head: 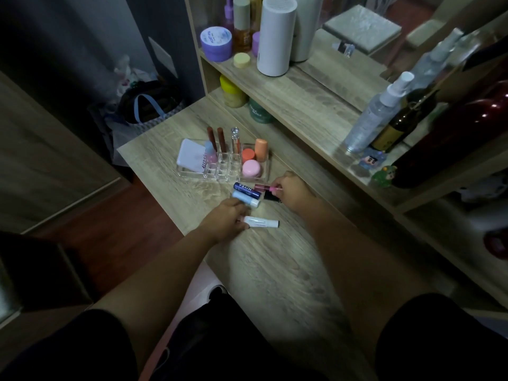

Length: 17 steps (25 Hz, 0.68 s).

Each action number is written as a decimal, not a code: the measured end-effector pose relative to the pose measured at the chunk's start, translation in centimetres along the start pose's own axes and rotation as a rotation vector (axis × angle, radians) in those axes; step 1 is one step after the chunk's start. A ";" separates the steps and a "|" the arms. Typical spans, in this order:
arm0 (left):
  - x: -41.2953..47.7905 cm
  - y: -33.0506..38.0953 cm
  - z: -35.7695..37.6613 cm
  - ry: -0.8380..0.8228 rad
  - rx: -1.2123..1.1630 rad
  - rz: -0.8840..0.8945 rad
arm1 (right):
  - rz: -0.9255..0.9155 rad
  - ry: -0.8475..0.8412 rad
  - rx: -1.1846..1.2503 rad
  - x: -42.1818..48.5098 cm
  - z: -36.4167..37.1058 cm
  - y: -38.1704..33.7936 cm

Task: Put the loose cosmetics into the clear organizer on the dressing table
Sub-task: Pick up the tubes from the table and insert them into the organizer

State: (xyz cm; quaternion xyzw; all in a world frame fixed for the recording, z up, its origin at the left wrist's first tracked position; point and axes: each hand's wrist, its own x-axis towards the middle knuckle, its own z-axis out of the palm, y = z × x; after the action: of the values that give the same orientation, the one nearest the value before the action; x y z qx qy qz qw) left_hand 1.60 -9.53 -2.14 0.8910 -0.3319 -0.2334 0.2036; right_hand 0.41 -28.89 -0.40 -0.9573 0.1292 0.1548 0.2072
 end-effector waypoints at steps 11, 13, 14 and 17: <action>0.1 -0.4 0.5 0.028 -0.048 -0.081 | 0.025 -0.046 0.021 -0.1 0.3 -0.4; 0.3 -0.4 0.6 0.037 -0.055 -0.085 | 0.028 -0.054 0.054 -0.1 0.4 -0.4; 0.3 -0.5 0.6 0.040 -0.059 -0.085 | 0.029 -0.056 0.072 0.0 0.4 -0.3; 0.6 -0.5 0.6 0.054 -0.067 -0.083 | 0.018 -0.078 0.101 0.1 0.3 -0.2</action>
State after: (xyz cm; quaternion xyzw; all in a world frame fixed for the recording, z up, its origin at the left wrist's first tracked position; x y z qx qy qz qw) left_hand 1.94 -9.73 -3.04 0.9027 -0.2812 -0.2283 0.2324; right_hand 0.52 -28.60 -0.60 -0.9376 0.1374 0.1872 0.2589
